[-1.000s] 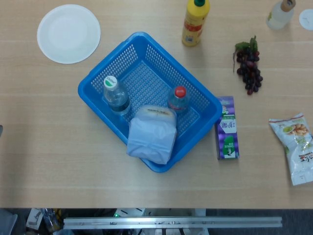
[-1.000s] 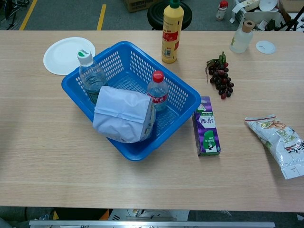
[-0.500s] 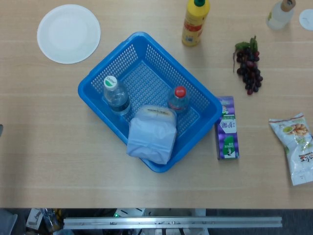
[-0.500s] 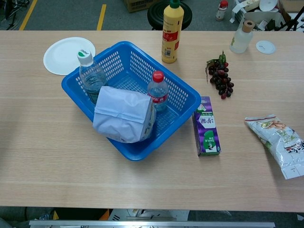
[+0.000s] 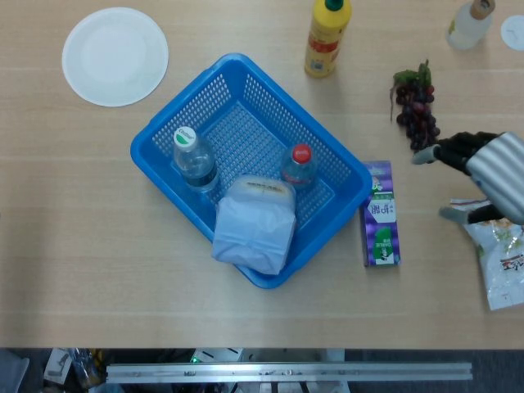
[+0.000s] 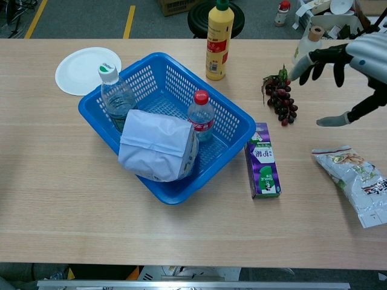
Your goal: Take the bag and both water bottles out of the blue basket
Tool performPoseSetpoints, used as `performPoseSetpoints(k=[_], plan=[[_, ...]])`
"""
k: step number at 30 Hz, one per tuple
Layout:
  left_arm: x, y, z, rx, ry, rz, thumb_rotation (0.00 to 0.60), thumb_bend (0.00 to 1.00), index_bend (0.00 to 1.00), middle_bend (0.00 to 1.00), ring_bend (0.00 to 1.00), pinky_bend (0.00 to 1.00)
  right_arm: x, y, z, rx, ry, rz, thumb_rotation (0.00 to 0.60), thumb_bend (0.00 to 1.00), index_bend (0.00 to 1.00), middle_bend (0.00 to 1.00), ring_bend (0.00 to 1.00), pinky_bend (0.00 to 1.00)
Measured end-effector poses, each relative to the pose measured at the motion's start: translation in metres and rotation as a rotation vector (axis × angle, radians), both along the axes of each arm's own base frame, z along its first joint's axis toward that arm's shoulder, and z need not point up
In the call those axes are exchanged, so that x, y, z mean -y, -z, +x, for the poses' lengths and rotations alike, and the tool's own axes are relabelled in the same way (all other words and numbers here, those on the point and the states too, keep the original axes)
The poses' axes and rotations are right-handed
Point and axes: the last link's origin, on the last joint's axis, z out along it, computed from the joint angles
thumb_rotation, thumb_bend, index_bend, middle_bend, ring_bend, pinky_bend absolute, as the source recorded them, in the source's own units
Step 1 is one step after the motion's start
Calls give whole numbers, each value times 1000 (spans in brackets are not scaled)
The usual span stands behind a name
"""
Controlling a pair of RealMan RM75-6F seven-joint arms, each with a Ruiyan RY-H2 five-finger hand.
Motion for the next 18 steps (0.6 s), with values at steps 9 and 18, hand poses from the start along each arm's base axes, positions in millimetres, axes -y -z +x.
performPoseSetpoints(k=[9,18], plan=[[4,-2,-2,2,-12,6,600,229,196,278,237,354,13,54,63,-9,-135,164,600,0,0,161,166,385],[10,-8,-5,6,-23,25,600,229,196,277,237,354,22,99,113,-21,-232,249,600,0,0,161,164,381]])
